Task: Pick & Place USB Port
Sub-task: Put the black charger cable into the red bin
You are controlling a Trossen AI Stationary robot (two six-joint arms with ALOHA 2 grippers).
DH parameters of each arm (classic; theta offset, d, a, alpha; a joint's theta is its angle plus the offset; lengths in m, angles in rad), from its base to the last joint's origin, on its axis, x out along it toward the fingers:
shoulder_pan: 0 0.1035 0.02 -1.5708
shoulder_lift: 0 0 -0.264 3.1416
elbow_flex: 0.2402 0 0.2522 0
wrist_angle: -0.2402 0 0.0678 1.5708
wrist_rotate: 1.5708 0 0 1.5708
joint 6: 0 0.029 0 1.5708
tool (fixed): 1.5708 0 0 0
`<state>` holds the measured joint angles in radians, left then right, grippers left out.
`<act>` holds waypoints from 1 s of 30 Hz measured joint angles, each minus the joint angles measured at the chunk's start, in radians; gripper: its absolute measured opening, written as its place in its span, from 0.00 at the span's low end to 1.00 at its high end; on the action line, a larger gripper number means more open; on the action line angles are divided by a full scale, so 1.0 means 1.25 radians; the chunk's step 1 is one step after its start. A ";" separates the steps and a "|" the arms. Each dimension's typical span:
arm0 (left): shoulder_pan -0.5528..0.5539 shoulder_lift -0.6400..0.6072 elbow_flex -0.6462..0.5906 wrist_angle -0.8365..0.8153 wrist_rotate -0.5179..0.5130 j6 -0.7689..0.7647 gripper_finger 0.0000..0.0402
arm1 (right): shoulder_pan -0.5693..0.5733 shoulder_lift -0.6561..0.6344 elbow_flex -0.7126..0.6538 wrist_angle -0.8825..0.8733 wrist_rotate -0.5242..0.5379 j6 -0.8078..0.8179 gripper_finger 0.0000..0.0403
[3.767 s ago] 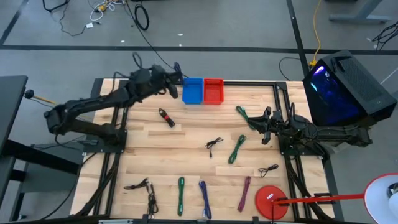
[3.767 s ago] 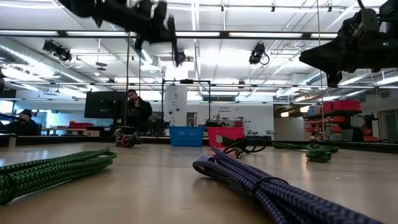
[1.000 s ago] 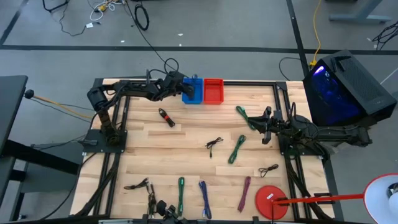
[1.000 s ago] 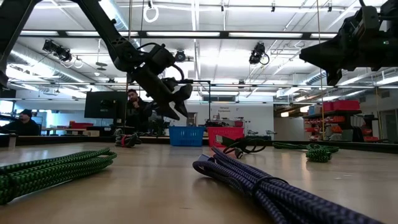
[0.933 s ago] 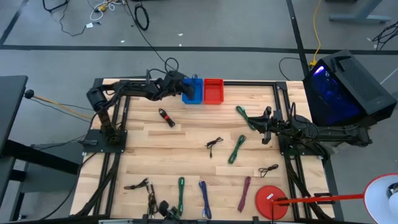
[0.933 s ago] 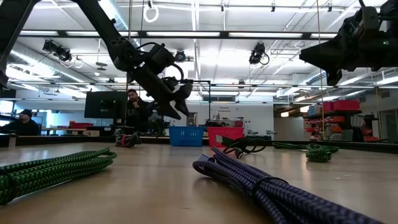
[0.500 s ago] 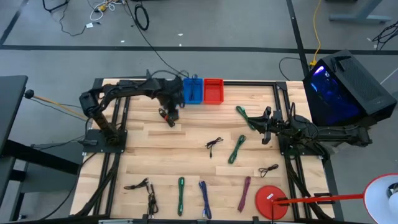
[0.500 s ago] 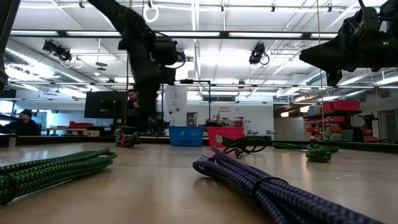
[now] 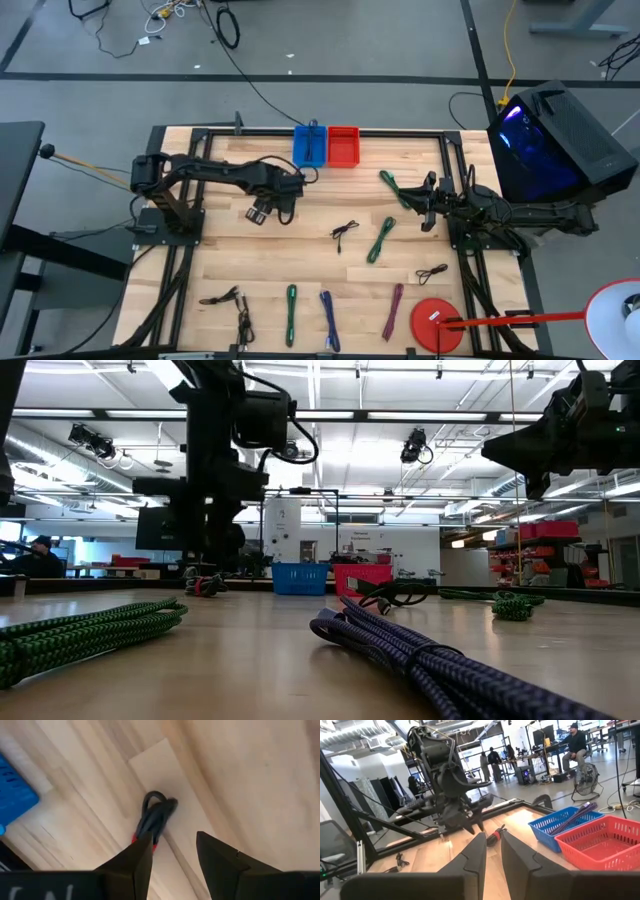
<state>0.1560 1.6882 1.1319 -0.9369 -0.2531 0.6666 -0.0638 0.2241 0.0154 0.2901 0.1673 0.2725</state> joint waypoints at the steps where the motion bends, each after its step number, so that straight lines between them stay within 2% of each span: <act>1: 0.001 0.000 -0.009 0.015 -0.003 0.000 0.40 | 0.000 0.000 0.000 0.001 0.000 0.000 0.16; 10: 0.025 0.000 -0.067 0.054 -0.052 -0.003 0.44 | 0.000 0.000 0.000 0.001 0.000 -0.003 0.16; 18: 0.062 0.000 -0.095 0.161 -0.053 0.020 0.45 | 0.000 0.000 0.000 0.001 0.000 -0.003 0.16; 26: 0.085 0.000 -0.133 0.157 -0.046 0.024 0.45 | 0.000 0.000 0.000 0.001 0.000 -0.003 0.16; 30: 0.099 0.000 -0.173 0.235 -0.049 0.030 0.45 | 0.000 0.000 0.000 0.001 0.000 -0.004 0.16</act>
<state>0.2795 1.6886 0.9152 -0.6428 -0.3148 0.7039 -0.0639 0.2241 0.0154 0.2913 0.1669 0.2680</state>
